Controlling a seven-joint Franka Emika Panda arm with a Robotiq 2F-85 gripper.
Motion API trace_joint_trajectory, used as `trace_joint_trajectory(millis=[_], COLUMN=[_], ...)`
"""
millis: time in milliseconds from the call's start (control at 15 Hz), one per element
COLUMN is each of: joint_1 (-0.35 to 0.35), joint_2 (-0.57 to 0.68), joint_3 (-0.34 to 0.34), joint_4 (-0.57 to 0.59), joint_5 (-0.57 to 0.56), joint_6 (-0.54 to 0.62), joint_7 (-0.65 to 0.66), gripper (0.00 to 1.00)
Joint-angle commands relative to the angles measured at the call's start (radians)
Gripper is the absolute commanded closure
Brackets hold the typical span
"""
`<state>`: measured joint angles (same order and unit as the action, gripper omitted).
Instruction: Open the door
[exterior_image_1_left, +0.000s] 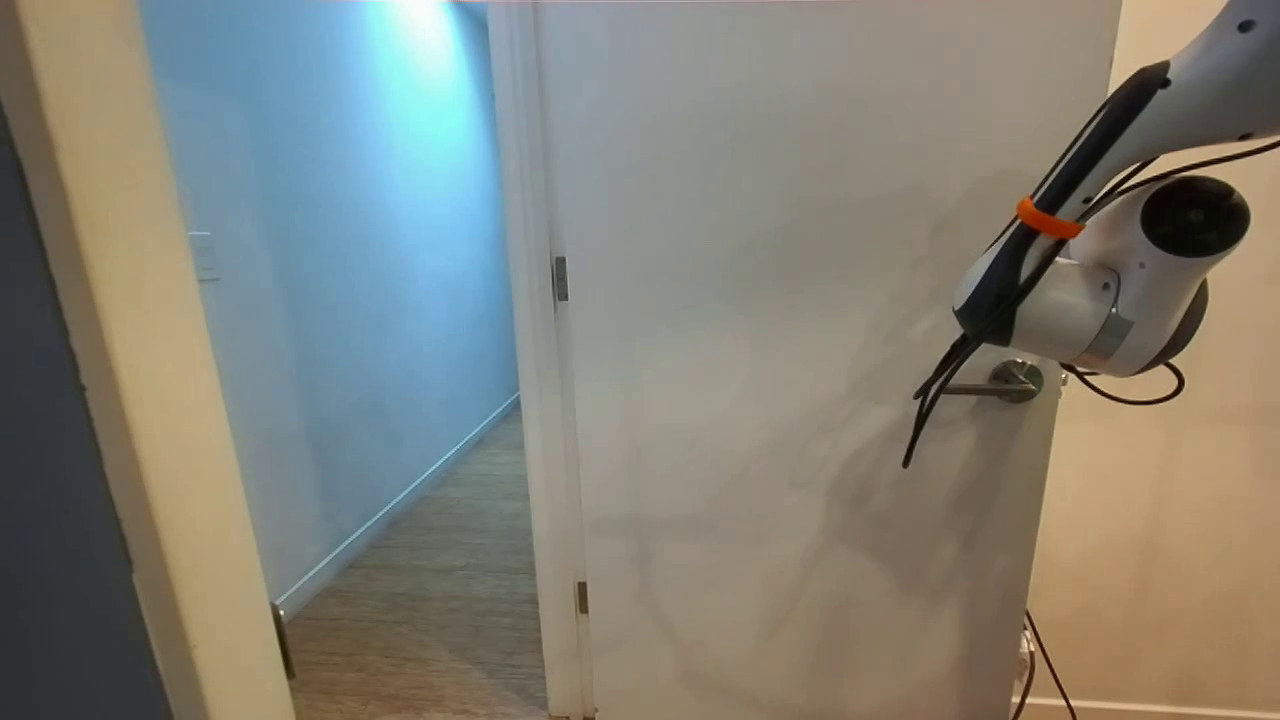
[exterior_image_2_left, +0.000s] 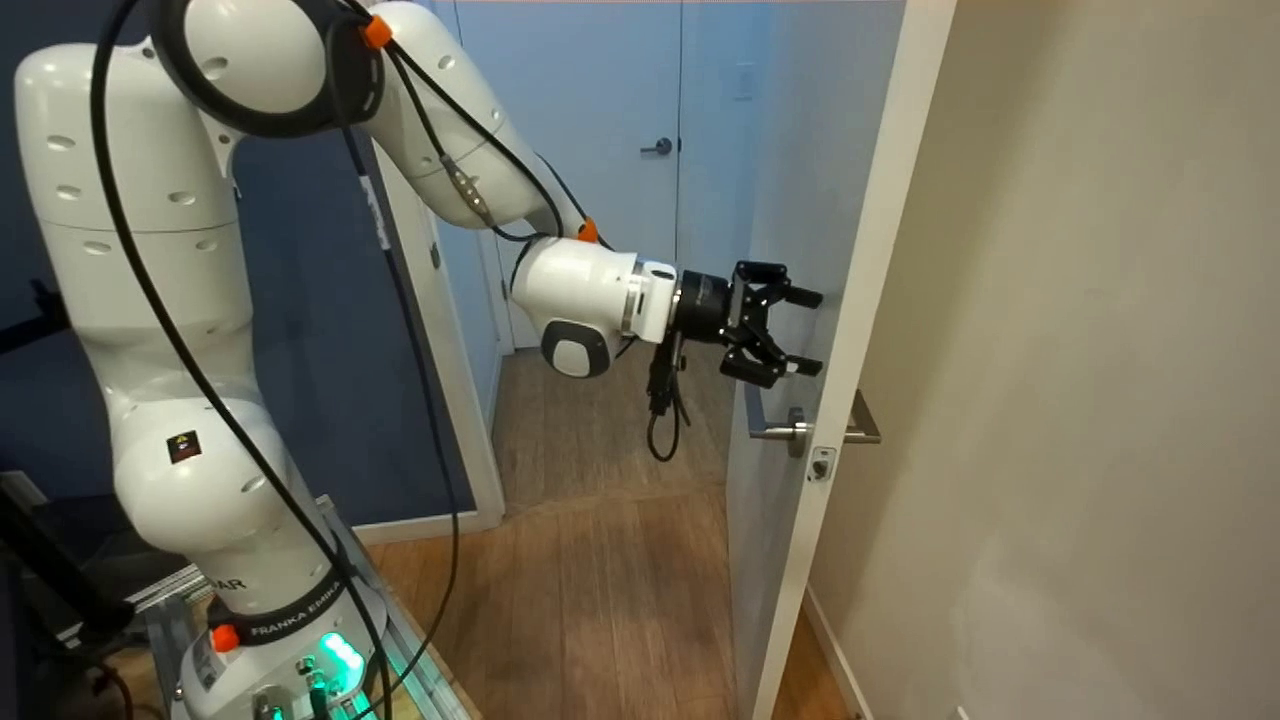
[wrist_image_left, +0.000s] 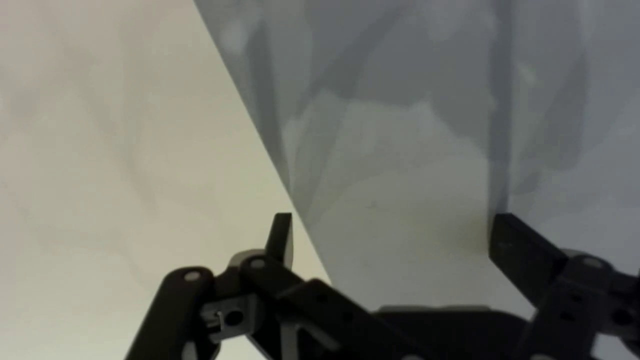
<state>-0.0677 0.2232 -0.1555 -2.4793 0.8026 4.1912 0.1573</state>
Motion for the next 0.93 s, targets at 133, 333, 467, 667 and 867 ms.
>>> trace_joint_trajectory(millis=[133, 333, 467, 667, 867], joint_1=[-0.084, -0.118, -0.135, -0.157, -0.179], joint_2=[0.043, 0.076, 0.102, 0.133, 0.169], joint_3=[-0.014, -0.018, -0.019, -0.014, -0.014], joint_4=[0.046, 0.077, 0.100, 0.130, 0.183], joint_5=[-0.140, -0.175, -0.182, -0.176, -0.169], joint_6=[-0.013, -0.014, -0.013, -0.025, -0.055], joint_7=[0.099, 0.146, 0.167, 0.210, 0.253], gripper=[0.00, 0.00, 0.00, 0.00, 0.00])
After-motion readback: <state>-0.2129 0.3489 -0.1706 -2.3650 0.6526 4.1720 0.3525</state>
